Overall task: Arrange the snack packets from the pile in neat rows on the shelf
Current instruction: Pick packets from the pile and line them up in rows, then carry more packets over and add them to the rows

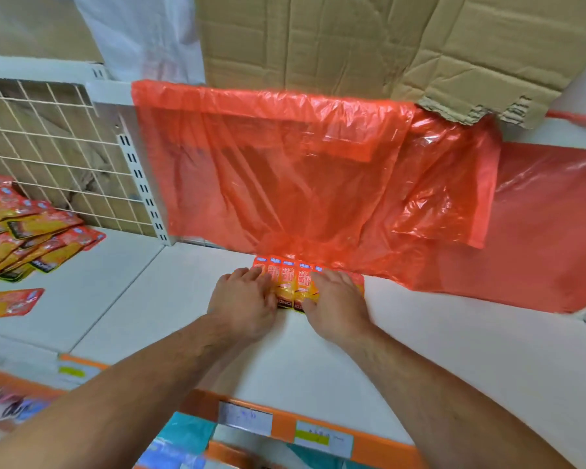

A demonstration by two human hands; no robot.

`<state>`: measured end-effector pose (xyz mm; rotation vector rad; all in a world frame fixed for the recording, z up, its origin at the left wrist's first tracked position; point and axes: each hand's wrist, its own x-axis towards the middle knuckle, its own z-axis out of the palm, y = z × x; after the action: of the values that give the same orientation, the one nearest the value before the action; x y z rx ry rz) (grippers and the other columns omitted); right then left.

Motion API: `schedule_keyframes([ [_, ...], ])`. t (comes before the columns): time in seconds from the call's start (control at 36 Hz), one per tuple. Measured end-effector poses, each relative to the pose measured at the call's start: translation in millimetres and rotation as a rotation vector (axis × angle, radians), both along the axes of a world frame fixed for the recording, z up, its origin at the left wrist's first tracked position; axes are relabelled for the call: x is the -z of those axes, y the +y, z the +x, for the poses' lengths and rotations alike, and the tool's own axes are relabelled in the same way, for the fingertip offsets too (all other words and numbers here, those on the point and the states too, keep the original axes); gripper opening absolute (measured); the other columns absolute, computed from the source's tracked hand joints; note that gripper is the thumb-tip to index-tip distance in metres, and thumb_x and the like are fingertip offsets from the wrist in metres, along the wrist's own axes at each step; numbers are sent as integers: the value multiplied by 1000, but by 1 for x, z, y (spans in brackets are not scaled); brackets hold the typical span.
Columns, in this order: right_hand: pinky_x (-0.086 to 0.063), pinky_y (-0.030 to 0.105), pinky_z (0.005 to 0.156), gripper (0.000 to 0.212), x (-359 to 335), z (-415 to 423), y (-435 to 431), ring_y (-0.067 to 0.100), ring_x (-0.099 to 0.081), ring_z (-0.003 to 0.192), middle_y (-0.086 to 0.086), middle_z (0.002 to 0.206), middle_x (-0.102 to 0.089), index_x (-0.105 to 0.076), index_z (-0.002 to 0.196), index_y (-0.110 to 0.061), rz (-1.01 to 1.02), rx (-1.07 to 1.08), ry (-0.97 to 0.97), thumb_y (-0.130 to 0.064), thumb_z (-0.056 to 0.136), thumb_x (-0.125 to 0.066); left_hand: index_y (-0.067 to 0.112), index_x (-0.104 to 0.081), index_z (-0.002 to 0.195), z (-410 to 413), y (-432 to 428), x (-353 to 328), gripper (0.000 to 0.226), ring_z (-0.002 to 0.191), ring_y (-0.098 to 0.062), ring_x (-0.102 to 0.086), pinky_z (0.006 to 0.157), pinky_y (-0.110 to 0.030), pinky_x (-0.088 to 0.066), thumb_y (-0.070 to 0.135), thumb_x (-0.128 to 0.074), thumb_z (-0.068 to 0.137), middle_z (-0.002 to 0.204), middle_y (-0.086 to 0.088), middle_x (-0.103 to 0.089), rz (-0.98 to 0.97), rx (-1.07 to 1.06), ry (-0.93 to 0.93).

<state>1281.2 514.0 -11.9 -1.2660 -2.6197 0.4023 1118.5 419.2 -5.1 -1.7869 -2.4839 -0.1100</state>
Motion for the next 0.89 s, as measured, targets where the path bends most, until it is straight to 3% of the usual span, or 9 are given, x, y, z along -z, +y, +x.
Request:
schedule_keyframes([
  [0.19, -28, 36, 115, 59, -7, -57, -44, 26, -33, 139, 1, 151, -41, -44, 146, -22, 16, -103, -21, -43, 92, -53, 27, -41, 145, -46, -56, -5, 53, 141, -20, -34, 113, -38, -27, 45, -25, 98, 153, 3, -39, -21, -134, -22],
  [0.42, -24, 34, 117, 61, -12, -151, -113, 24, -26, 144, 3, 157, -33, -38, 150, -24, -1, -193, -42, -44, 94, -52, 24, -48, 138, -130, -143, -10, 50, 134, -23, -41, 109, -39, -33, 45, -31, 96, 146, 1, -48, -29, -221, -29],
  [0.58, -23, 33, 116, 62, -17, -235, -180, 23, -23, 145, 1, 159, -30, -35, 152, -26, -34, -236, -46, -45, 95, -51, 21, -54, 135, -208, -217, -12, 62, 129, -28, -46, 108, -41, -34, 47, -26, 86, 139, -2, -55, 25, -263, -60],
  [0.69, -25, 32, 117, 61, -19, -285, -215, 24, -25, 144, 3, 158, -32, -37, 151, -25, -37, -257, -41, -43, 94, -52, 22, -50, 140, -256, -253, -10, 59, 134, -28, -42, 111, -41, -33, 45, -31, 89, 146, -2, -49, 32, -288, -100],
  [0.81, -26, 32, 113, 61, -20, -327, -243, 24, -26, 143, 4, 158, -32, -37, 151, -24, -42, -282, -42, -43, 94, -52, 22, -61, 123, -303, -281, -2, 65, 116, -27, -56, 99, -41, -42, 44, -20, 78, 124, -2, -64, 77, -281, -80],
  [0.89, -25, 31, 114, 61, -20, -345, -252, 24, -26, 144, 4, 158, -32, -37, 151, -24, -42, -295, -56, -44, 95, -52, 21, -63, 118, -319, -293, -3, 58, 108, -28, -57, 94, -39, -44, 38, -24, 80, 115, -2, -66, 93, -283, -73],
])
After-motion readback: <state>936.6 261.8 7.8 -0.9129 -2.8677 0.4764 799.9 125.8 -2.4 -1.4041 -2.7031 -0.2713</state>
